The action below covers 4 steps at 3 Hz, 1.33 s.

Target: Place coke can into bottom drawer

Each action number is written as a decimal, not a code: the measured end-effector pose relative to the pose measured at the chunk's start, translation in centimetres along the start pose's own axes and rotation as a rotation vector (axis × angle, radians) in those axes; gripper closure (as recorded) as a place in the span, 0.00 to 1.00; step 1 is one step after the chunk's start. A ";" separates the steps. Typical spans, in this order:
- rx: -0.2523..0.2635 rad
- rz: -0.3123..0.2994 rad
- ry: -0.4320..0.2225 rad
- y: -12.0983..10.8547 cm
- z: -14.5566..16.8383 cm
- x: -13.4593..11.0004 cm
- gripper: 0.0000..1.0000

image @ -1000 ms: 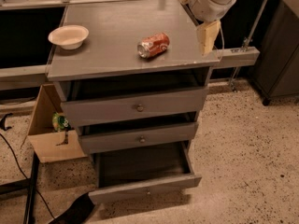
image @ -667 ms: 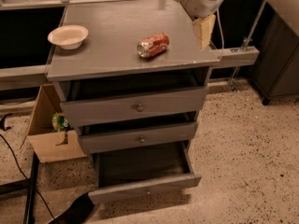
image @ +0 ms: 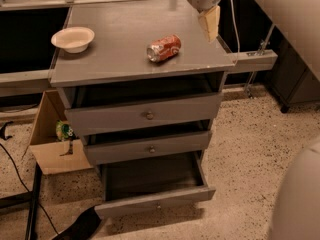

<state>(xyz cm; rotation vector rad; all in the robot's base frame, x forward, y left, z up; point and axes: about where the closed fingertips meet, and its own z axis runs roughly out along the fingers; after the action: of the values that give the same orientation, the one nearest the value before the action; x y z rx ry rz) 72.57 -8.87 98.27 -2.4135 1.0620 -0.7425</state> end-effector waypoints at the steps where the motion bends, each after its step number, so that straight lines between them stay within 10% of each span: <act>1: -0.027 -0.002 0.006 -1.5 2.0 0.6 0.00; 4: -0.145 0.011 0.004 -2.2 7.8 0.6 0.00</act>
Offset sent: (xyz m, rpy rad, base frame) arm 0.0715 0.0139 -0.0245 -0.0550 0.0834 -0.0654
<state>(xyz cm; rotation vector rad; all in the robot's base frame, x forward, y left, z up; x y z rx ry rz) 78.89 -6.83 93.60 -2.5258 1.1666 -0.6890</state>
